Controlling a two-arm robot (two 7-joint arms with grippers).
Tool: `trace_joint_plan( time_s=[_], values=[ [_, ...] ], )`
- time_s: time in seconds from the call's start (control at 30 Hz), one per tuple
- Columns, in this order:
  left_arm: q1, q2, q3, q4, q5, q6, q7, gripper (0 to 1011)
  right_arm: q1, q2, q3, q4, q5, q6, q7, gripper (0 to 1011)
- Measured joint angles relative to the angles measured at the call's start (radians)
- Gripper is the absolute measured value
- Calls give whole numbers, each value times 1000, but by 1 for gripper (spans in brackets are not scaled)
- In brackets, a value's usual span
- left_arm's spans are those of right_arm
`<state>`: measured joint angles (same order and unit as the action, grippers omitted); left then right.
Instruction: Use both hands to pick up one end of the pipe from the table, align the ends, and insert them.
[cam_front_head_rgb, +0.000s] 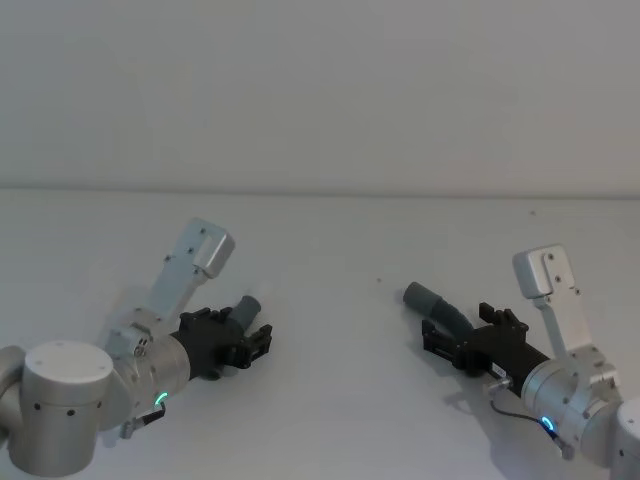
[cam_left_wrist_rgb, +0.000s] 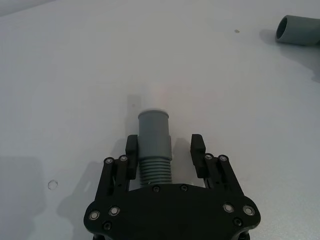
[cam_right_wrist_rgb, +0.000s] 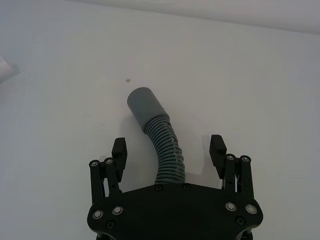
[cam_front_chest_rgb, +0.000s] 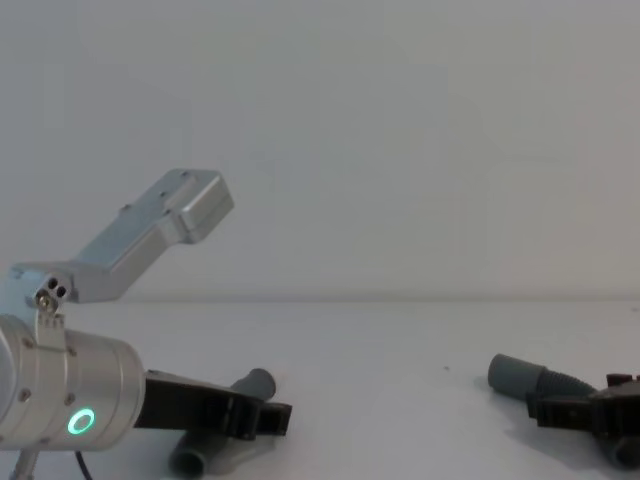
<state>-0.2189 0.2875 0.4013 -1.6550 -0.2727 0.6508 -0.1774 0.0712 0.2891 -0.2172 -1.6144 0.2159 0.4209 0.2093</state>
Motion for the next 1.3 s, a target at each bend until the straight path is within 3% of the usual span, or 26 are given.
trace_joint_plan(
  time_s=[0.27, 0.33, 0.7, 0.73, 0.9, 1.1, 1.3],
  values=[
    [0, 1, 1, 0, 0, 2, 0, 573, 0, 0, 0, 0, 0, 0, 0, 870],
    [0, 1, 1, 0, 0, 3, -1, 553, 0, 0, 0, 1, 0, 0, 0, 749],
    [0, 1, 2, 0, 0, 4, -1, 478, 0, 0, 0, 1, 0, 0, 0, 405],
    [0, 1, 2, 0, 0, 4, -2, 466, 0, 0, 0, 1, 0, 0, 0, 337],
    [1, 1, 2, 0, 0, 4, -2, 437, 0, 0, 0, 1, 0, 0, 0, 221],
    [1, 1, 2, 1, 0, 4, -2, 404, 0, 0, 0, 1, 0, 0, 0, 149],
    [1, 1, 2, 1, 0, 4, -2, 377, -1, 0, 1, 0, 0, 0, 1, 142]
  ],
)
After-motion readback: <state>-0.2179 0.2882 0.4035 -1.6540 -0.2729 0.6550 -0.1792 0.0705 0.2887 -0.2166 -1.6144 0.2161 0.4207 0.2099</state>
